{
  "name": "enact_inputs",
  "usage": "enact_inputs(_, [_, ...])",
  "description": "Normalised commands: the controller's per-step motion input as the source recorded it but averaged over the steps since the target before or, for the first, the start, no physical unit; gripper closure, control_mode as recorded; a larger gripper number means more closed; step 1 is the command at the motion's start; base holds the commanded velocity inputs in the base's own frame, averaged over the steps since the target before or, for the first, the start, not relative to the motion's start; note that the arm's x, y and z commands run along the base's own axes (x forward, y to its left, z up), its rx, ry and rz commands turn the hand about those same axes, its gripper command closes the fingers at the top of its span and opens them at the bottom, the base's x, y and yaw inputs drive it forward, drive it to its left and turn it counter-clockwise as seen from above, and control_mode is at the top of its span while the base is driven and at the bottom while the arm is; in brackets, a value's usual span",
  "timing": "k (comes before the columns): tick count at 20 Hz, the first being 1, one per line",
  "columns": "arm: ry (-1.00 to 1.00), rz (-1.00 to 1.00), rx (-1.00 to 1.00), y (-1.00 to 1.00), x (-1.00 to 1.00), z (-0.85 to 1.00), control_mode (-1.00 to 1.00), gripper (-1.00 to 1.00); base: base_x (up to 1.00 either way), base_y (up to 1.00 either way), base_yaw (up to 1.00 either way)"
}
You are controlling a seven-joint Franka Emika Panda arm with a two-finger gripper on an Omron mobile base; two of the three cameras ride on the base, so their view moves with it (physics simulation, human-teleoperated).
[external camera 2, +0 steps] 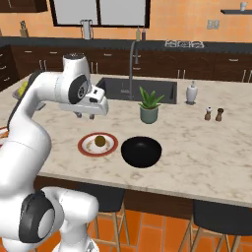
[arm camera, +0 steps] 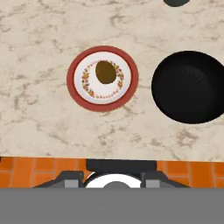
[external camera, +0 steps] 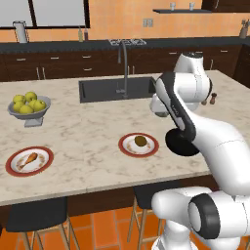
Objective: Pick the chicken drumstick and avocado from their plates and place them in the bowl. Then put the bowl in the fridge.
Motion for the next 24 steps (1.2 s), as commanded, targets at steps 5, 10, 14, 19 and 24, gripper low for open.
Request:
enact_inputs(5, [0.00, 0.01, -0.08, 0.08, -0.14, -0.37, -1.00, -1.00, 0.00, 0.00, 0.00])
enact_inputs(10, [0.06, 0.32, -0.06, 0.24, 0.48, -0.66, -1.00, -1.00, 0.00, 0.00, 0.00])
enact_inputs(14, [0.01, 0.39, -0.04, 0.02, 1.00, -0.54, -1.00, -1.00, 0.00, 0.00, 0.00])
enact_inputs(19, [0.00, 0.18, -0.11, 0.11, 0.74, -0.68, -1.00, -1.00, 0.00, 0.00, 0.00])
enact_inputs(24, [0.00, 0.00, -0.15, 0.06, 0.60, -0.62, -1.00, -1.00, 0.00, 0.00, 0.00])
